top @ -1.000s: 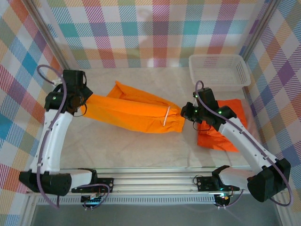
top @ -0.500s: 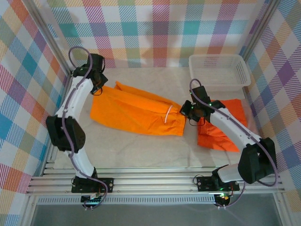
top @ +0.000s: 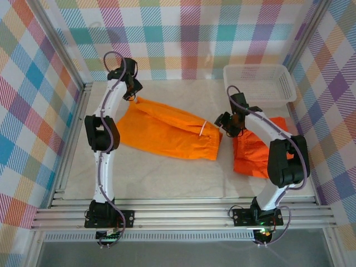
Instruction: Fold and stack the shorts
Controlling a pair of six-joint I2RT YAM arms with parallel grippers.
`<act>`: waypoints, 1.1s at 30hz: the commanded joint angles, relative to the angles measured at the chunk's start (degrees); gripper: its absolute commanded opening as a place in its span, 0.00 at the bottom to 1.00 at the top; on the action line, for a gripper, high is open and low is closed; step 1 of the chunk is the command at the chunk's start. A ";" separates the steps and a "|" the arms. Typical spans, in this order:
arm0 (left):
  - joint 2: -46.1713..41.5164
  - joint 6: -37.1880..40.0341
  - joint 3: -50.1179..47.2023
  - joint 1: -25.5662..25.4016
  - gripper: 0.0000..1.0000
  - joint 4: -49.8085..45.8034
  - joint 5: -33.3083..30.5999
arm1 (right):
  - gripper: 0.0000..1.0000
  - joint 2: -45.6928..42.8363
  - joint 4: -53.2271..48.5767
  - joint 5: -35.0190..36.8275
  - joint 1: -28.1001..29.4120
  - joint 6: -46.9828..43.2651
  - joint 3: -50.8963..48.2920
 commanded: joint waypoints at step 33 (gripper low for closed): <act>-8.75 -6.56 -29.27 -1.61 1.00 27.70 20.91 | 0.99 12.15 1.89 -17.81 6.86 -3.68 12.60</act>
